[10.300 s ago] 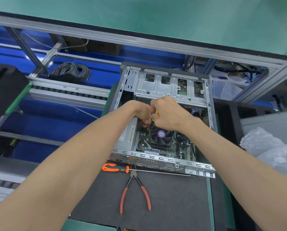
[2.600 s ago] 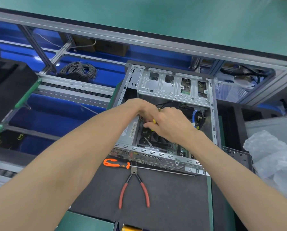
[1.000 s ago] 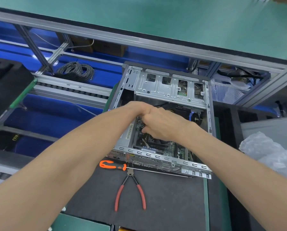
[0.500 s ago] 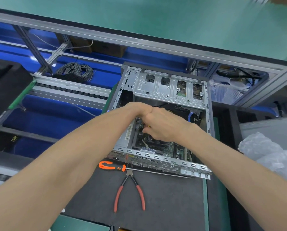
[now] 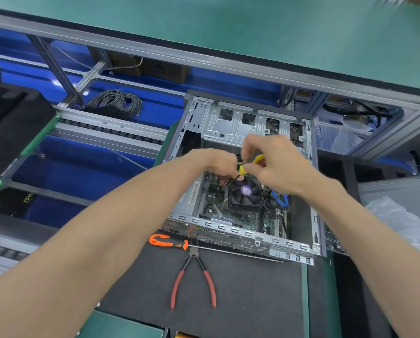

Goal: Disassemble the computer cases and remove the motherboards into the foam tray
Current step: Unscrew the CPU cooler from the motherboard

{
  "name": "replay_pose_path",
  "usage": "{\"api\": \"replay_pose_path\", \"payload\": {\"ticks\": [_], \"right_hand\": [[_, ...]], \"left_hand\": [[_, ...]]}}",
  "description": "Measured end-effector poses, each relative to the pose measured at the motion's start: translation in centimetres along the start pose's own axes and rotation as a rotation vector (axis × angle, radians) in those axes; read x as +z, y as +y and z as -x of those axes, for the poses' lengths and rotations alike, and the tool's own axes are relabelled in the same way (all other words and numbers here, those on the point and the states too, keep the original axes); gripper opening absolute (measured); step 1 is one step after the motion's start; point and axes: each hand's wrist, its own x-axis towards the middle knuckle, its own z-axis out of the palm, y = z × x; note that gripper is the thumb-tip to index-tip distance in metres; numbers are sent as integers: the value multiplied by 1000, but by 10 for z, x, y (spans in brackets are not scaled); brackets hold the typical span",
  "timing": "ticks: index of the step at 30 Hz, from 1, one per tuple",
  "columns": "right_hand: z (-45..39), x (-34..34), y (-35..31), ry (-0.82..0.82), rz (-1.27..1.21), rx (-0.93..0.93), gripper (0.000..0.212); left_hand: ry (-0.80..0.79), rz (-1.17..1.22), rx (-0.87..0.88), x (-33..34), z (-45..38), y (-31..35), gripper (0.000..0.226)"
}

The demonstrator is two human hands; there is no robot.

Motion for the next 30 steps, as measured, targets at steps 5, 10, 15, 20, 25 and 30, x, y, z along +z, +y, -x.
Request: {"api": "replay_pose_path", "payload": {"ticks": [5,10,15,20,25,30], "right_hand": [[19,0,21,107,-408,319,21],[17,15,27,132,-564,381,32],[9,39,22,5,14,213,32],[15,74,15,-149,485,104,50],[13,91,21,-224,609,125,71],[16,98,28,-268,625,175,68]], "left_hand": [[-20,-119,-117,0,-1,-4,43],[-36,-100,-113,0,-3,-2,38],[-83,-85,-148,-2,-1,4,13],[-103,-138,-172,-7,6,8,18],[-41,-282,-203,-7,9,6,19],[-24,-403,-200,-3,4,9,25]]}}
